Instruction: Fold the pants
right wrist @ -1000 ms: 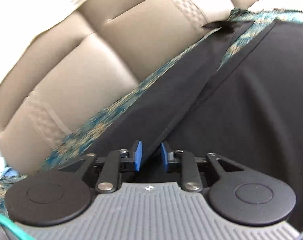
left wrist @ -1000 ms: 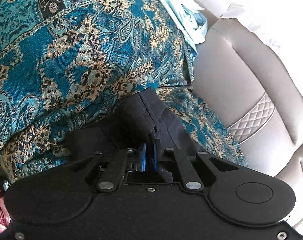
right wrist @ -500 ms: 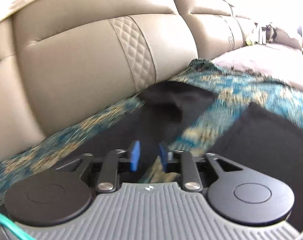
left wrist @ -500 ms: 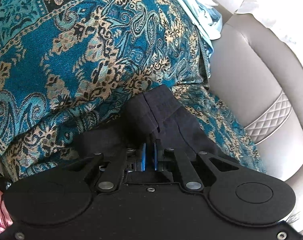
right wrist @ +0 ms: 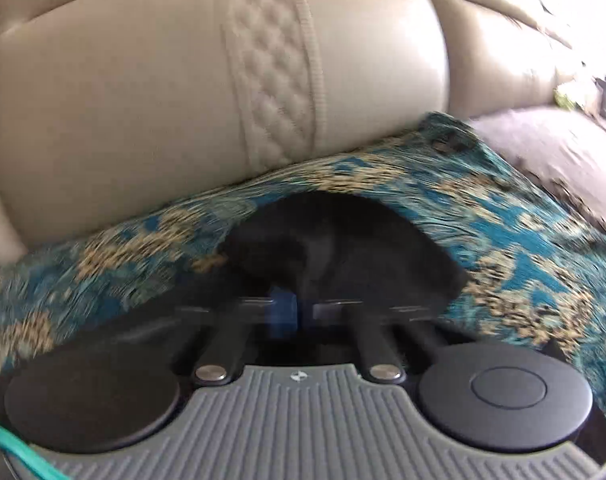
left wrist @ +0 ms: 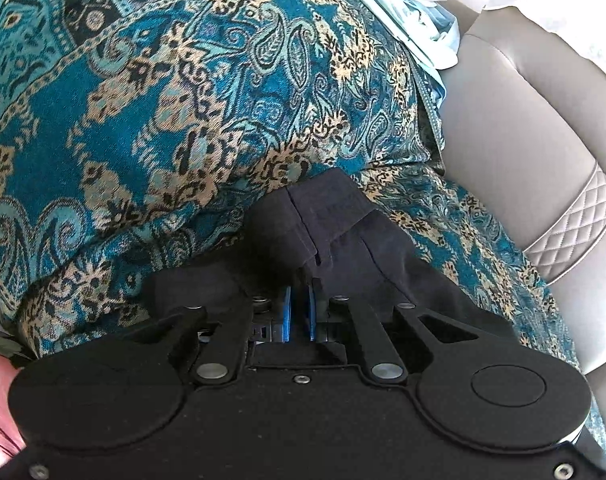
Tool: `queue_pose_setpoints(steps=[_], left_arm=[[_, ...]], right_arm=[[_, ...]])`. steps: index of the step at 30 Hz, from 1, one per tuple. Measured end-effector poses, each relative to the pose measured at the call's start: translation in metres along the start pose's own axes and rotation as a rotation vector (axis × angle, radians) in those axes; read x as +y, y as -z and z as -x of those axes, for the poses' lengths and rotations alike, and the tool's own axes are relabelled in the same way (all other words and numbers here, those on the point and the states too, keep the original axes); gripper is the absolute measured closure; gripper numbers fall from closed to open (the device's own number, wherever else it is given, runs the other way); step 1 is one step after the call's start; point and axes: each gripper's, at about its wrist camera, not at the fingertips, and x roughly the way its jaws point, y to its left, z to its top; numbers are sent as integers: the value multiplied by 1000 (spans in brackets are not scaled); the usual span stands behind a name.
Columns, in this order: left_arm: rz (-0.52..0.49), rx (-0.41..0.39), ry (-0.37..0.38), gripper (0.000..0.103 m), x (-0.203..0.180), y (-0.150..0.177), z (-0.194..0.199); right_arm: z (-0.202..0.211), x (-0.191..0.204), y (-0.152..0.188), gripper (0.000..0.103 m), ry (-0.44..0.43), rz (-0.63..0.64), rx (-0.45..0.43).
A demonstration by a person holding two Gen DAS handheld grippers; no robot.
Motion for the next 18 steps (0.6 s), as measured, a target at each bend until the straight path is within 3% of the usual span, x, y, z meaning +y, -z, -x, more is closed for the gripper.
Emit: queue_pose_setpoints(steps=[8,13,18], left_arm=[[-3,-8,16,95,-3,-11,11],[-12,-15,28,95,0,-18,24],[-25,5,23,95,6,-20,28]], right_arm=[[50,-54,15,99,10,-172,-72],[90,-98,43,99,-8,-289,-51],[123,-130,81,99,24,-299,-20]])
